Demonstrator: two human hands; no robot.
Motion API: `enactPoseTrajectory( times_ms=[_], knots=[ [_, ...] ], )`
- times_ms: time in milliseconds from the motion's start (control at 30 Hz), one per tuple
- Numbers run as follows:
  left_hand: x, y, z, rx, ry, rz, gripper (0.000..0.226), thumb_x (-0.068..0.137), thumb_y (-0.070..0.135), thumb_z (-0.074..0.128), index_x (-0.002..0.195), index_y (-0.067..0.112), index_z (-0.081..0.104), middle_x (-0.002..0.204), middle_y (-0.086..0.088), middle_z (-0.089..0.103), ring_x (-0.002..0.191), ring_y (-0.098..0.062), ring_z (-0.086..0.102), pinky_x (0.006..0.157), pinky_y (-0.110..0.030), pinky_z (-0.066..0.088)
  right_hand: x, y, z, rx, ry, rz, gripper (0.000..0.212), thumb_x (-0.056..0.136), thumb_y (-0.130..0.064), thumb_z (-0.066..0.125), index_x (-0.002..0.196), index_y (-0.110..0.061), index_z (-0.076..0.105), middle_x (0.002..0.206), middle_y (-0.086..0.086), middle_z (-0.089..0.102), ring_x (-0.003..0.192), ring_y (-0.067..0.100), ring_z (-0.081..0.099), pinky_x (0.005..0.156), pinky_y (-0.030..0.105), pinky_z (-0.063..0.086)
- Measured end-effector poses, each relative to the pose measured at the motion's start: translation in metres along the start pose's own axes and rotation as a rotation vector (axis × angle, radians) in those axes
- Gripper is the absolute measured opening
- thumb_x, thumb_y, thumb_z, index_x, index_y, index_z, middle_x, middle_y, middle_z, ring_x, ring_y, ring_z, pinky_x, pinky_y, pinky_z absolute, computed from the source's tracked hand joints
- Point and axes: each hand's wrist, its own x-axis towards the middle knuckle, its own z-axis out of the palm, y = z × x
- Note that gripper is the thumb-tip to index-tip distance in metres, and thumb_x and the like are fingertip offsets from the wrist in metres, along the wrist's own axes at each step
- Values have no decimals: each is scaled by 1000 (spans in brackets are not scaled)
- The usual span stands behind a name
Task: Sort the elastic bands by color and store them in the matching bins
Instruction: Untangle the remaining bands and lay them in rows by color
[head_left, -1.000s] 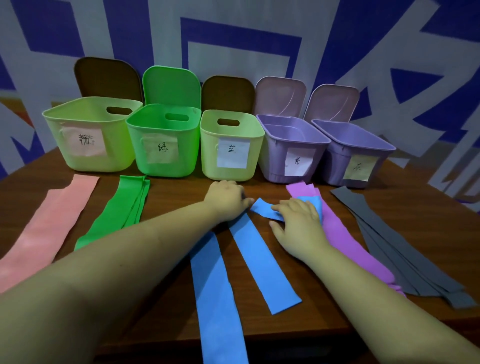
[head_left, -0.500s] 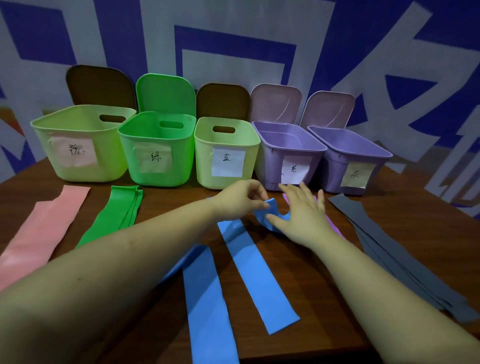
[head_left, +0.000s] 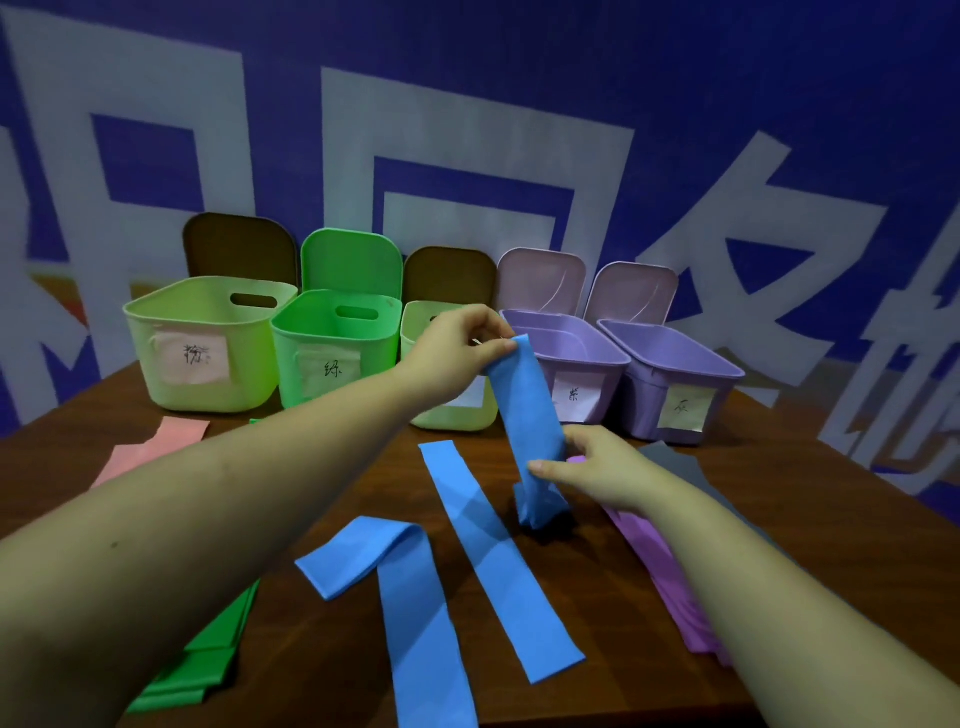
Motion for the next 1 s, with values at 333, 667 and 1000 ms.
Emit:
enactPoseTrajectory(
  times_ms=[333,667,1000],
  knots=[
    [17,36,-33,-58,163,-18,3,88,12,64,91,12,63,83,-1,63,78,-15,60,67,-30,55,-24,-17,-9,59,55,-18,29,84,-26,70,101,-3,64,102,12,71,99,23,66,95,42,50],
    [11,48,-52,-130,274,-70,13,90,8,62,100,1,63,78,0,59,72,-13,57,52,-17,51,-41,-25,0,231,131,-12,15,95,-21,55,102,-8,56,84,15,69,69,18,64,69,29,55],
    [-18,-3,-57,120,206,-291,20,88,15,65,74,19,51,76,-2,56,65,-14,54,39,-16,43,-59,-15,33,262,-80,-40,40,93,-6,57,127,-24,48,86,5,70,71,12,67,69,24,55]
  ],
)
